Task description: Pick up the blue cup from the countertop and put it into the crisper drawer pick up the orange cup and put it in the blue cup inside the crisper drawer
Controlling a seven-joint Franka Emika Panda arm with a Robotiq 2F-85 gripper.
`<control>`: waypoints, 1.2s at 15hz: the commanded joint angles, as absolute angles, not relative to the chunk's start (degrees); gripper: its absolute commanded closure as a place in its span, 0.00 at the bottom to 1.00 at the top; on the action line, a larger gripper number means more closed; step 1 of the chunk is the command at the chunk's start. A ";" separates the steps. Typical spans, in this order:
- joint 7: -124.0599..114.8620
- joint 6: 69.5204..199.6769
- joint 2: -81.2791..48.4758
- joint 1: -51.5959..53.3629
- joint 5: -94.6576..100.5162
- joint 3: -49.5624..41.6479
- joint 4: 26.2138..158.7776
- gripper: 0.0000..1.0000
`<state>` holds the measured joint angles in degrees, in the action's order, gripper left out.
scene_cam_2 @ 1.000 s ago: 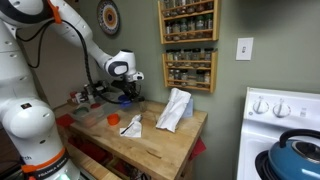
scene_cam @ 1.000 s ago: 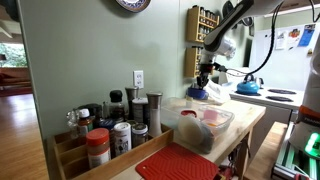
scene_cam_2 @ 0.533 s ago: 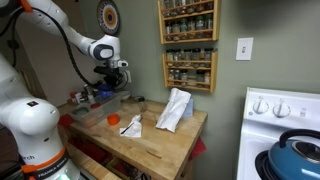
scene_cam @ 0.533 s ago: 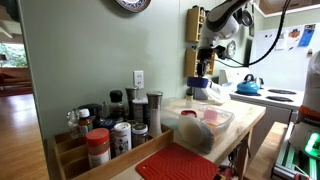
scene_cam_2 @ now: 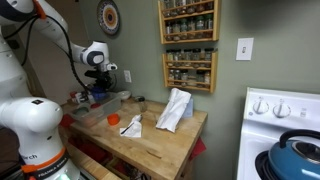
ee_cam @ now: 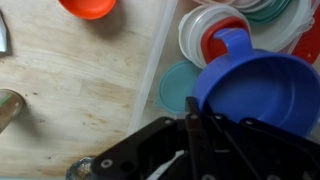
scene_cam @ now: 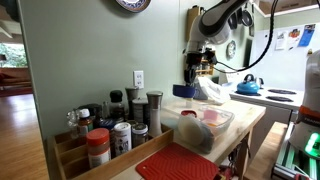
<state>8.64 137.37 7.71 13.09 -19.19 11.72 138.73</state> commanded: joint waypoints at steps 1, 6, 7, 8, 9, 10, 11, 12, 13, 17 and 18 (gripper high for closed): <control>3.53 144.79 1.03 12.82 -13.18 12.78 135.15 0.99; -0.84 149.69 -6.05 12.45 1.49 11.80 132.19 0.99; -1.54 150.29 -7.20 12.70 3.61 11.59 131.77 0.99; -1.45 149.86 -8.35 12.97 5.28 11.51 131.12 0.99; -2.12 150.05 -9.26 13.25 6.98 11.36 130.70 0.99; -2.03 149.71 -10.11 13.52 7.93 11.42 130.22 0.99; -1.98 149.43 -10.85 13.79 8.81 11.45 129.77 0.99; -2.14 149.60 -11.44 14.08 9.56 11.46 129.56 0.99; -1.96 149.48 -12.16 14.35 9.79 11.62 129.27 0.99; -3.04 149.66 -15.01 15.68 11.22 11.42 128.64 0.99; -3.52 150.15 -15.60 16.04 11.67 11.19 128.60 0.99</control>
<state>-1.04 149.36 -12.87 14.73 9.25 11.92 129.89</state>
